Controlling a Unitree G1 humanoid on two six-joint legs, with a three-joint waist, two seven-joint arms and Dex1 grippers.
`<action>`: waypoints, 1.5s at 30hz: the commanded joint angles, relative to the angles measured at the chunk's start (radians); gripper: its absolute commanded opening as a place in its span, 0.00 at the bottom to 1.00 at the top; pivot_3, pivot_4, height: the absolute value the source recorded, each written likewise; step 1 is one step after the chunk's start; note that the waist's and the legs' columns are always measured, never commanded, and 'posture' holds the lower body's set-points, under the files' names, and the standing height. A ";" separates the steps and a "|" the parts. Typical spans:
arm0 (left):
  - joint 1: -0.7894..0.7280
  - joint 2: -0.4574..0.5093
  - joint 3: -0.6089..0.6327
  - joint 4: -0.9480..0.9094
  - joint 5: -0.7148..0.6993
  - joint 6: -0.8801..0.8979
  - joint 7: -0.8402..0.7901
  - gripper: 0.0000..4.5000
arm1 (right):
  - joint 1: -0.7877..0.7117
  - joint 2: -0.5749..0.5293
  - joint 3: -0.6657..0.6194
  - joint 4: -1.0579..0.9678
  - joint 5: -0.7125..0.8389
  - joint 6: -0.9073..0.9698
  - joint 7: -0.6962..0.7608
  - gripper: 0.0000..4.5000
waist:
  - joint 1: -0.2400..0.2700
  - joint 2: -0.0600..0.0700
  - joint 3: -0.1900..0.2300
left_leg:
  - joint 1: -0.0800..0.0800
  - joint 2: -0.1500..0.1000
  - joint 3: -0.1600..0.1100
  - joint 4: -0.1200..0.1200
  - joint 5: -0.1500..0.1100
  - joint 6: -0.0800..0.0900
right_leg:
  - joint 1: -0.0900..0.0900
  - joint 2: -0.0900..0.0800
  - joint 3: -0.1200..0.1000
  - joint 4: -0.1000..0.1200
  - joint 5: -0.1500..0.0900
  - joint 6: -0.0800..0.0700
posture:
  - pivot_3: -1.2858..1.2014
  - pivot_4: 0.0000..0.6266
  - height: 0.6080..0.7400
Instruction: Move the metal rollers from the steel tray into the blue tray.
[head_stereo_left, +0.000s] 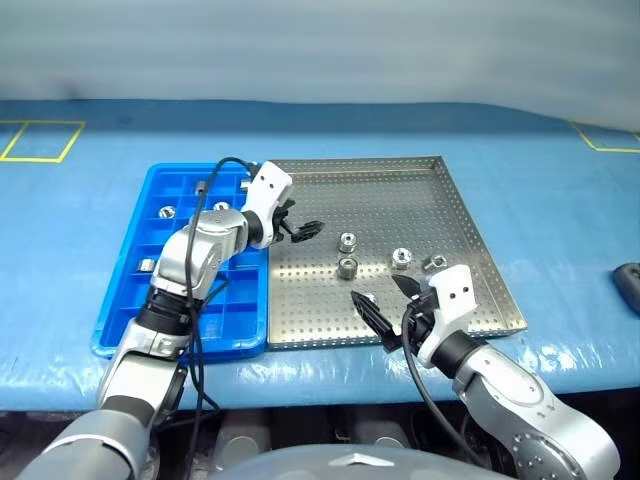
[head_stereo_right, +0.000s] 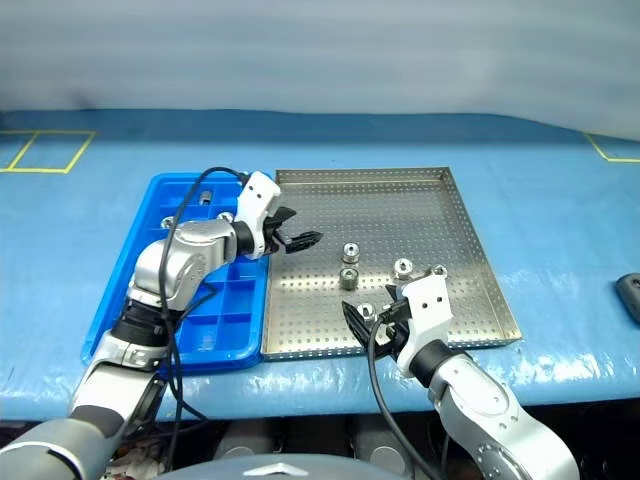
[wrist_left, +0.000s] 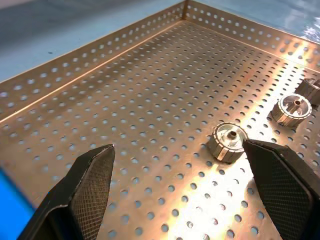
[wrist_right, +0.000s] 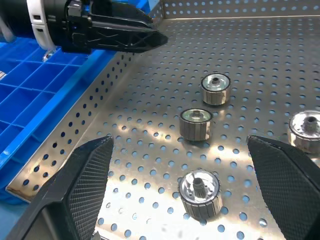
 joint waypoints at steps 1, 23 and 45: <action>-0.082 -0.073 -0.057 0.122 0.027 -0.033 -0.027 0.99 | 0.031 0.019 -0.011 -0.065 -0.025 -0.036 -0.035 1.00 | -0.009 0.000 0.000 | 0.000 0.000 0.000 0.000 0.000 0.000 | 0.000 0.000 0.001 0.000 0.000 0.000 | 0.47 0.24 1.00; -0.230 -0.193 -0.138 0.502 0.223 -0.149 -0.049 0.51 | 0.062 0.054 0.016 -0.076 -0.081 -0.078 -0.060 1.00 | -0.058 0.000 0.000 | 0.000 0.000 0.003 -0.001 0.000 0.000 | -0.001 0.000 0.004 0.000 0.001 0.001 | 0.45 0.24 1.00; 0.170 -0.007 0.316 -0.363 0.088 -0.039 0.177 0.38 | -0.415 -0.036 0.196 0.190 -0.057 -0.019 0.194 1.00 | 0.026 0.000 0.000 | 0.001 0.000 0.001 -0.001 0.000 0.000 | -0.001 0.001 0.004 0.002 0.001 0.001 | 0.59 0.24 1.00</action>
